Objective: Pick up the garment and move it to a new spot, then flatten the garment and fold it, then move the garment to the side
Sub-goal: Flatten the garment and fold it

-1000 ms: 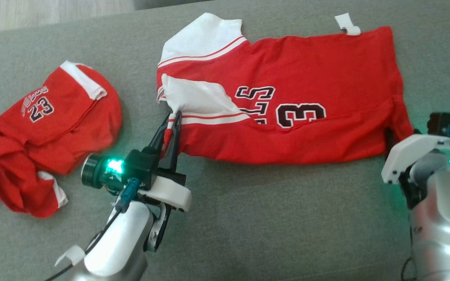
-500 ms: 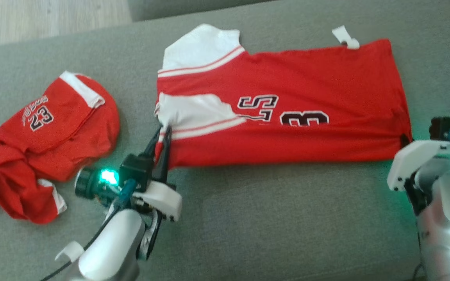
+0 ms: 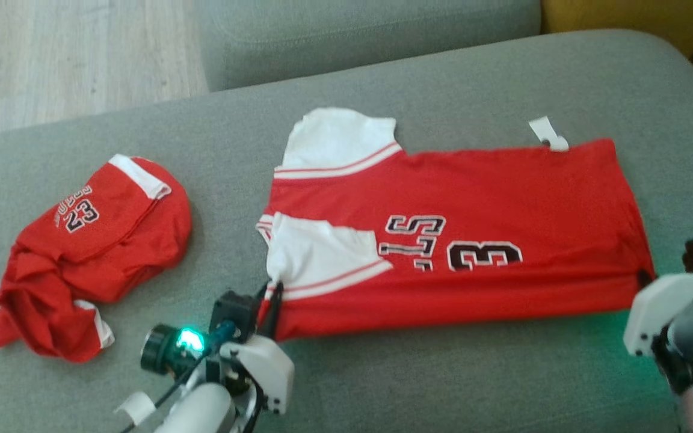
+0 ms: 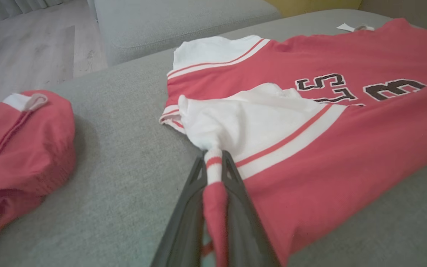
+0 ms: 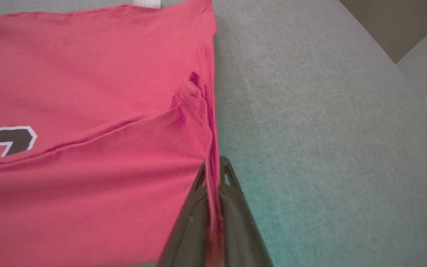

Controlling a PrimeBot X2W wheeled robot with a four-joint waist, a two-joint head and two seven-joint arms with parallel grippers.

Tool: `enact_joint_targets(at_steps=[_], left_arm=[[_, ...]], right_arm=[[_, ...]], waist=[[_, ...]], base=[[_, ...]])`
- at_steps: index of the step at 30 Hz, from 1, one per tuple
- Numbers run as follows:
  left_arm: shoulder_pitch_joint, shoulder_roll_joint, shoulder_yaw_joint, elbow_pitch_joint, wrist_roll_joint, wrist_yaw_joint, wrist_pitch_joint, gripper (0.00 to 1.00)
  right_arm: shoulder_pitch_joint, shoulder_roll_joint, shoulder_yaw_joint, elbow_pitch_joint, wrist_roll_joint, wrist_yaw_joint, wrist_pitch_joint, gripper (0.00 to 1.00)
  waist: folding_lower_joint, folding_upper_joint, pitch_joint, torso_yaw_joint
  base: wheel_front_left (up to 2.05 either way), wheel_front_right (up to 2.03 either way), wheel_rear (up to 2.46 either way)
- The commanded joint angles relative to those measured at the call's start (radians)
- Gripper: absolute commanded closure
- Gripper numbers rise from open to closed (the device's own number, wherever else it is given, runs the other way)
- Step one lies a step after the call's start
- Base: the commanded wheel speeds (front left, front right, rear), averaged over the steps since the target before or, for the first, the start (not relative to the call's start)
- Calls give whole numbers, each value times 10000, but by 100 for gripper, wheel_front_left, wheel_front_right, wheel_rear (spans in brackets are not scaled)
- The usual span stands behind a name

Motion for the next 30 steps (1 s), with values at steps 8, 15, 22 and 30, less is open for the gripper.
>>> enact_joint_targets(at_steps=[8, 15, 22, 30], left_arm=[[100, 309, 115, -601, -153, -35, 463, 100], [136, 343, 21, -592, -160, 67, 656, 7], [-176, 464, 510, -1076, 17, 589, -364, 0], [-1268, 815, 1262, -2064, 223, 507, -2361, 0]], right_arm=[[883, -205, 32, -1665, 512, -9, 630, 100], [1148, 215, -340, -2426, 458, -9, 282, 0], [1022, 689, -340, -3500, 793, -9, -1780, 0], [669, 1134, -190, -4148, 1083, -9, -3983, 0]], waist=[[2, 0, -184, -90], [2, 0, -78, -149], [2, 0, 210, -260], [2, 0, 921, -716]], base=[[0, 0, 0], [0, 0, 0], [0, 0, 0], [0, 0, 0]])
